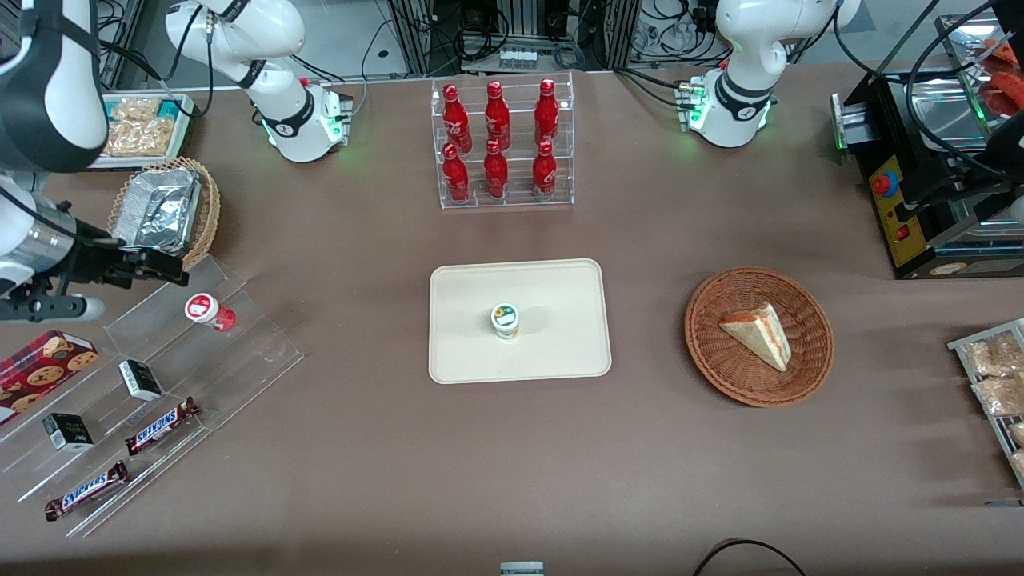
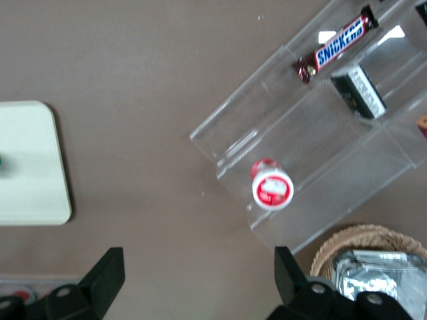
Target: Place green gum on tray
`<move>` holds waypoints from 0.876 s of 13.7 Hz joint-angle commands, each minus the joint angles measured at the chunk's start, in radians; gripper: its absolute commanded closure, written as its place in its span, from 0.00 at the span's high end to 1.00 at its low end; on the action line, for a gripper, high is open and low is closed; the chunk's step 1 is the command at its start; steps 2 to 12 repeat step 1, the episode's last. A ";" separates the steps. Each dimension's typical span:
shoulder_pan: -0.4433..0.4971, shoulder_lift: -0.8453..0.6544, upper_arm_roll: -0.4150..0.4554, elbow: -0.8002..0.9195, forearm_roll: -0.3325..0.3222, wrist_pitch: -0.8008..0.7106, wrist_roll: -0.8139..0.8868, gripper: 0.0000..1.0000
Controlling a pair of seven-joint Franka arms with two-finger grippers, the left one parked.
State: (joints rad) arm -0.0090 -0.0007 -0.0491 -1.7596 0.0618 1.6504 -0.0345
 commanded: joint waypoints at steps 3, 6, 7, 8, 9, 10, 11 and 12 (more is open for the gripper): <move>-0.016 -0.050 0.006 -0.018 -0.016 -0.050 0.005 1.00; -0.016 -0.050 0.006 -0.018 -0.016 -0.050 0.005 1.00; -0.016 -0.050 0.006 -0.018 -0.016 -0.050 0.005 1.00; -0.016 -0.050 0.006 -0.018 -0.016 -0.050 0.005 1.00; -0.016 -0.050 0.006 -0.018 -0.016 -0.050 0.005 1.00; -0.016 -0.050 0.006 -0.018 -0.016 -0.050 0.005 1.00; -0.016 -0.050 0.006 -0.018 -0.016 -0.050 0.005 1.00; -0.016 -0.050 0.006 -0.018 -0.016 -0.050 0.005 1.00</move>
